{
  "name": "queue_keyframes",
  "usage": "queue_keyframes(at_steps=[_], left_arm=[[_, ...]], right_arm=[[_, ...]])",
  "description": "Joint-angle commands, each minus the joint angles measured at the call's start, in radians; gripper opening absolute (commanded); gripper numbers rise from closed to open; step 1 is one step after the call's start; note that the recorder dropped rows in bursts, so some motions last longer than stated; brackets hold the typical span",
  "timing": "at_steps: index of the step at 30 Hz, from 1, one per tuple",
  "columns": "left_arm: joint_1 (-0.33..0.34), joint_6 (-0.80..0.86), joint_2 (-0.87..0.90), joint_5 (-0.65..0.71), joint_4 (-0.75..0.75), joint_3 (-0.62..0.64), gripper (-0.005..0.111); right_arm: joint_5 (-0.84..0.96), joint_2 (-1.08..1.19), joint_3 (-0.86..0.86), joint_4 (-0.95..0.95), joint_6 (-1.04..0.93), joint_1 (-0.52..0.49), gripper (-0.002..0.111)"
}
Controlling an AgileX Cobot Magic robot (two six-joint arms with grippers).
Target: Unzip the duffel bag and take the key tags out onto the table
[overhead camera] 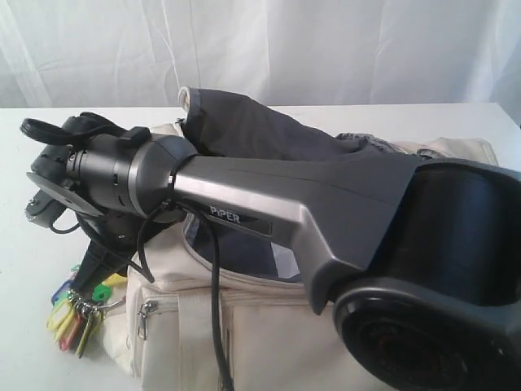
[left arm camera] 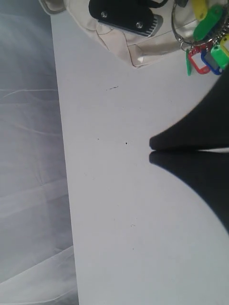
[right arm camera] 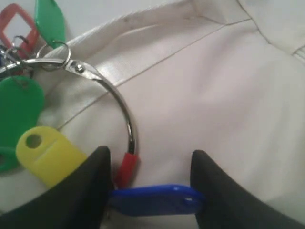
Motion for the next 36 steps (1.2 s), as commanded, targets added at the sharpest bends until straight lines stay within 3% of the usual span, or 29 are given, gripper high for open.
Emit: queue_keyframes(at_steps=[1,4,6,17,20,23,28,36], left_arm=[[-0.005,-0.007,-0.008,-0.004,0.006,0.005,0.0],[-0.005,-0.007,-0.008,-0.005,0.006,0.007,0.0],[-0.005,-0.007,-0.008,-0.015,0.006,0.011,0.0],[-0.005,-0.02,-0.073,-0.029,0.049,0.042,0.0],[-0.005,-0.03,-0.098,-0.067,0.078,0.071,0.0],[-0.005,-0.03,-0.122,-0.086,0.092,0.092,0.0],[-0.005,-0.03,-0.149,-0.113,0.127,0.122,0.0],[-0.005,-0.03,-0.155,-0.156,0.129,0.157,0.0]], right_arm=[[0.07,-0.021,0.003,-0.009,0.004,-0.019,0.041],[0.068,-0.063,0.003,-0.012,-0.008,-0.019,0.061],[0.056,-0.093,0.003,-0.014,-0.012,-0.019,0.068],[0.036,-0.345,0.003,-0.012,-0.012,-0.019,0.068],[0.064,-0.424,0.003,-0.012,-0.012,-0.019,0.061],[0.123,-0.497,0.003,-0.012,-0.012,-0.019,0.044],[0.133,-0.634,0.044,-0.014,0.017,-0.019,0.0],[0.133,-0.952,0.305,-0.026,0.089,-0.019,0.0]])
